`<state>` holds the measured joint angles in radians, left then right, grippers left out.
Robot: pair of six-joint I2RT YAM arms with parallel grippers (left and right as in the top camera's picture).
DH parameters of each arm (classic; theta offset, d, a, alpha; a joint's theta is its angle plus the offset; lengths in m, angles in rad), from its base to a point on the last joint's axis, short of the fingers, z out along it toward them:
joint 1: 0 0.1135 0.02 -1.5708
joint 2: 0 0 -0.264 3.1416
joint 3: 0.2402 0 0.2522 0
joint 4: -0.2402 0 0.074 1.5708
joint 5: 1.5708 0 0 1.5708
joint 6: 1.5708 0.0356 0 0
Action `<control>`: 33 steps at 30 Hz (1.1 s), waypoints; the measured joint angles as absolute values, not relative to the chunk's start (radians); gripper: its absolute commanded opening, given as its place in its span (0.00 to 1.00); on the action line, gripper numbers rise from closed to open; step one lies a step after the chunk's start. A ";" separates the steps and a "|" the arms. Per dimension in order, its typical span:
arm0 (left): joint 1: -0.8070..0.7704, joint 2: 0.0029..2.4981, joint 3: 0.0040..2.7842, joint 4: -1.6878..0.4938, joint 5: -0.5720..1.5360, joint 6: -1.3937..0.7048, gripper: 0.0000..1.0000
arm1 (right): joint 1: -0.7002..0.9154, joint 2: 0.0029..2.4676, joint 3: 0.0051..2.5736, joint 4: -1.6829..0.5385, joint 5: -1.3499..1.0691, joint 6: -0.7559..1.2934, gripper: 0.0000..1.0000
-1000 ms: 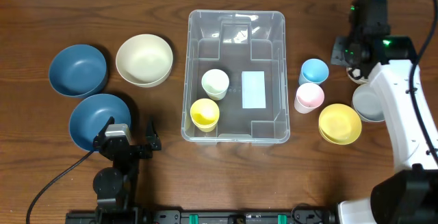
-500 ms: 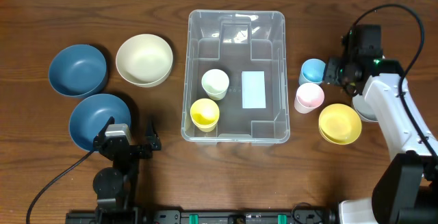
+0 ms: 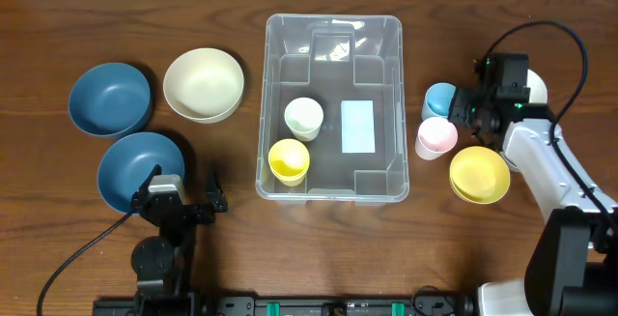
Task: Pack container
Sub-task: 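Grasp the light-blue cup rim with the right gripper and lift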
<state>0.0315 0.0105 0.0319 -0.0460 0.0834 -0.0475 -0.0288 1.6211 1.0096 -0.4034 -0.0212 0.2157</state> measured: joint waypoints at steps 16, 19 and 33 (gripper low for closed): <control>0.031 0.010 0.032 -0.046 0.083 -0.047 0.98 | -0.029 1.621 0.973 -0.352 -0.062 0.209 0.01; 0.031 0.010 0.032 -0.046 0.083 -0.047 0.98 | -0.029 1.621 0.973 -0.342 -0.064 0.209 0.01; 0.031 0.010 0.032 -0.046 0.083 -0.047 0.98 | -0.029 1.621 0.973 -0.338 -0.064 0.209 0.01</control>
